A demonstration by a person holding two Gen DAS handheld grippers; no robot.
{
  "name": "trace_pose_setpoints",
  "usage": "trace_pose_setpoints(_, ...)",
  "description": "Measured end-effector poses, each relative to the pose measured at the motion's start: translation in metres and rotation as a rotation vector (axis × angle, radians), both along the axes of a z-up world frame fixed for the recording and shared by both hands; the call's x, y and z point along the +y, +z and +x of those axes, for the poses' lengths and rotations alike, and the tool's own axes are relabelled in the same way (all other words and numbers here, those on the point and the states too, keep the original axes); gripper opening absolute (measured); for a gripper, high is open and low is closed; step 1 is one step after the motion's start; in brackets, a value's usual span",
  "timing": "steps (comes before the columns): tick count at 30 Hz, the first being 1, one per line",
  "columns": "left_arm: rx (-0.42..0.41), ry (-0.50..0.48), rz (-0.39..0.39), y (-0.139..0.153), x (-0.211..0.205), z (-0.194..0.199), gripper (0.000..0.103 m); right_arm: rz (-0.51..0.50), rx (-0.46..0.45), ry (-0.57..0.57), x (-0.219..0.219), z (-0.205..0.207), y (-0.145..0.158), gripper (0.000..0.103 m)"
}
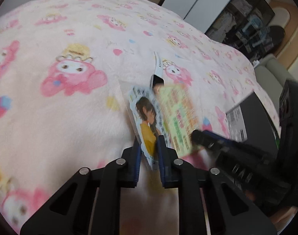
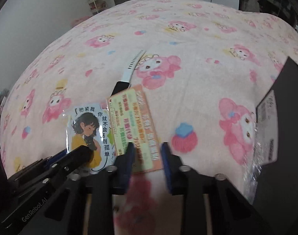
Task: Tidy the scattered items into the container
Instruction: 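Lower both grippers onto the photo card and printed card, close on them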
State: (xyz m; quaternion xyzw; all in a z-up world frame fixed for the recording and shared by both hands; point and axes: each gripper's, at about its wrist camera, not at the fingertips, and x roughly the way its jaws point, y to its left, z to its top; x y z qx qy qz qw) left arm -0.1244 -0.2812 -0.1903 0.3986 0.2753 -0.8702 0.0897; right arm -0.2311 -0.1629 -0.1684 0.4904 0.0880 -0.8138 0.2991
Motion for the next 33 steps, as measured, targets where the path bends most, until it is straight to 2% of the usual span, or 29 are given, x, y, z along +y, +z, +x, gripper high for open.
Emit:
trace_pose_setpoints(4,-0.001,-0.054,-0.087,0.016,0.025,0.031,0.014,-0.059,-0.019,0.020,0.022,0.041,0.019,0.012)
trace_pose_setpoints(9,0.001,-0.083,-0.045,0.017,0.039,0.053,0.014,-0.040,-0.092,0.034,0.047,0.084,0.014,0.012)
trace_pose_setpoints(11,0.027,-0.096,-0.011,0.022,0.039,0.060,0.014,-0.057,-0.112,0.024,0.056,0.093,0.016,0.012)
trace_pose_setpoints(13,0.055,-0.107,0.041,0.026,0.038,0.065,0.014,-0.083,-0.132,0.011,0.063,0.099,0.021,0.012)
trace_pose_setpoints(18,0.067,-0.124,0.162,0.030,0.045,0.078,0.014,-0.117,-0.162,0.008,0.076,0.115,0.034,0.012)
trace_pose_setpoints(23,0.023,-0.179,0.164,0.025,0.080,0.094,0.014,-0.082,-0.162,0.003,0.094,0.136,0.033,0.012)
trace_pose_setpoints(26,-0.010,-0.193,0.174,0.019,0.092,0.100,0.015,-0.079,-0.221,-0.014,0.115,0.148,0.021,0.012)
trace_pose_setpoints(28,-0.003,-0.210,0.209,0.022,0.096,0.106,0.024,-0.086,-0.262,-0.019,0.126,0.154,0.016,0.012)
trace_pose_setpoints(30,-0.007,-0.203,0.171,0.024,0.101,0.108,0.036,-0.089,-0.287,-0.023,0.133,0.160,0.012,0.012)
trace_pose_setpoints(33,-0.013,-0.192,0.115,0.028,0.109,0.110,0.039,-0.075,-0.277,-0.033,0.141,0.165,0.011,0.012)
